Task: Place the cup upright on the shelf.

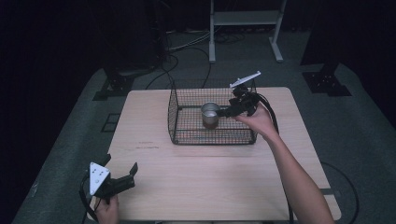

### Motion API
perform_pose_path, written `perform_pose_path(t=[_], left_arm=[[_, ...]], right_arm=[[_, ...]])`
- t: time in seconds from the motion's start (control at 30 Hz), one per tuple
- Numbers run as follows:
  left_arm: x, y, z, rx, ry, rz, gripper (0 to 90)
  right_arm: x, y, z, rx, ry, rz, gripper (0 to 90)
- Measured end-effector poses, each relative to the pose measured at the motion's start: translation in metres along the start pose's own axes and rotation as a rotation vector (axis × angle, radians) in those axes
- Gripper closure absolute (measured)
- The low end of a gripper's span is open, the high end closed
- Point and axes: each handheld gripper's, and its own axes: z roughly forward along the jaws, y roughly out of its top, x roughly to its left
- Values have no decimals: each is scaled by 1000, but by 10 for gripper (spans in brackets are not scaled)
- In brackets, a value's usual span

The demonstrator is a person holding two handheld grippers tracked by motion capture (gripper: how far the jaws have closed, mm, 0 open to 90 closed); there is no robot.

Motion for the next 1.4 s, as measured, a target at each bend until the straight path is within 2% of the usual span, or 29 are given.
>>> perform_pose_path(t=[0.23, 0.3, 0.47, 0.63, 0.87, 1.4], left_arm=[[0, 0, 0, -2, 1, -5, 0], [0, 0, 1, 2, 5, 1, 0], [-1, -1, 1, 0, 3, 0, 0], [0, 0, 1, 3, 5, 5, 0], [1, 0, -1, 0, 8, 2, 0], [-1, 0, 1, 1, 4, 2, 0]], right_arm=[[4, -7, -12, -13, 13, -11, 145], [5, -9, -16, -24, 1, -21, 160], [6, -15, -24, -48, 9, -26, 163], [10, -20, -30, -50, 16, -35, 162], [15, -37, -41, -61, 17, -64, 163], [13, -70, -56, -78, 29, -48, 165]])
